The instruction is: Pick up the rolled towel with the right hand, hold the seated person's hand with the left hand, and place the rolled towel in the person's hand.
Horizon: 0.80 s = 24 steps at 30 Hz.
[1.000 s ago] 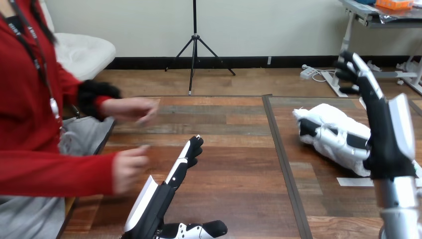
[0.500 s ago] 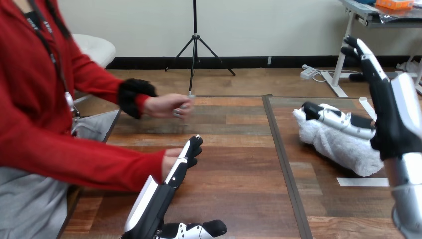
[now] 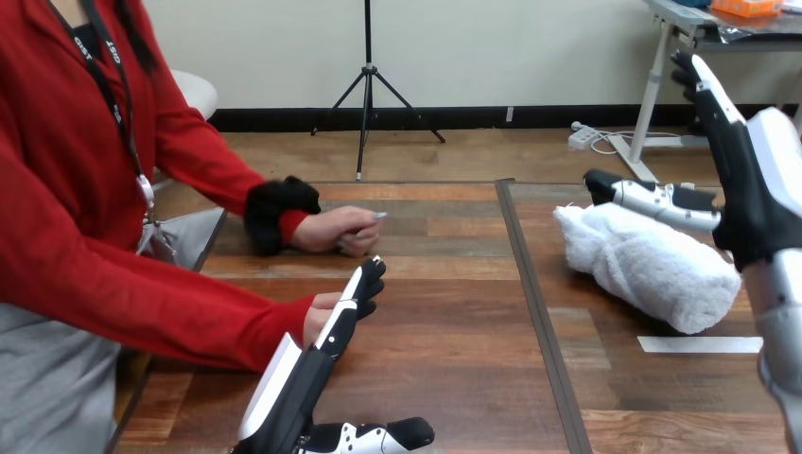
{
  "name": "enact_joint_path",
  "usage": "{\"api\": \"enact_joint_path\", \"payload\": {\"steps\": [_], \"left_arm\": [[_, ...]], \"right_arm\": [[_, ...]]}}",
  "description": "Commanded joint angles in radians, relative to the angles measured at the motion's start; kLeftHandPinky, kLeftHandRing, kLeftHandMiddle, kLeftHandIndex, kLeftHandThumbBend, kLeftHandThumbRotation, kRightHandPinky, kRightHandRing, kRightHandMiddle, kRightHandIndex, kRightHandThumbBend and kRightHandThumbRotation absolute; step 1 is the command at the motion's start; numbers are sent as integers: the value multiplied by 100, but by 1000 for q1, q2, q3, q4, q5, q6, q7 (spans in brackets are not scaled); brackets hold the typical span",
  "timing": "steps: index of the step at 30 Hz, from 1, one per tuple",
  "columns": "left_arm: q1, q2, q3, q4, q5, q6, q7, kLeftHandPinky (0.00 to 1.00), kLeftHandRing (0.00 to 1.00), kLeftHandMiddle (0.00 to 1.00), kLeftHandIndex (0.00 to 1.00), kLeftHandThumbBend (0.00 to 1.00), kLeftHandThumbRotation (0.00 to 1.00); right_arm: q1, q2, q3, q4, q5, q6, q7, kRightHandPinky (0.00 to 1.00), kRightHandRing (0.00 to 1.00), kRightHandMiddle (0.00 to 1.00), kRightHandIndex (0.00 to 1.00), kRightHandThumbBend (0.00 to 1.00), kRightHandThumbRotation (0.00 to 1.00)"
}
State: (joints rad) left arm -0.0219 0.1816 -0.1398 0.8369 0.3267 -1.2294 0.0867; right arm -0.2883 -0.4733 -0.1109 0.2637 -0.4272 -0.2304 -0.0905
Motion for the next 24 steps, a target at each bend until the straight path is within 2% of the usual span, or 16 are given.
{"api": "enact_joint_path", "payload": {"steps": [1,9,19,24], "left_arm": [[-54,-12,9,-11,8,3,19,91,95,98,100,100,68],[-52,-17,8,-10,7,-1,20,91,95,98,100,100,69],[-49,-21,3,-6,-8,-11,10,91,95,98,100,100,67],[-44,-20,8,-13,9,-10,24,91,95,98,100,100,67]], "right_arm": [[-169,-50,36,69,-27,42,26,84,95,94,95,100,59],[-272,-71,73,191,-47,97,68,84,96,95,95,100,58],[-425,-88,144,425,-103,133,82,82,96,96,96,100,57],[-491,-88,173,535,-122,138,85,83,96,97,96,100,58]]}}
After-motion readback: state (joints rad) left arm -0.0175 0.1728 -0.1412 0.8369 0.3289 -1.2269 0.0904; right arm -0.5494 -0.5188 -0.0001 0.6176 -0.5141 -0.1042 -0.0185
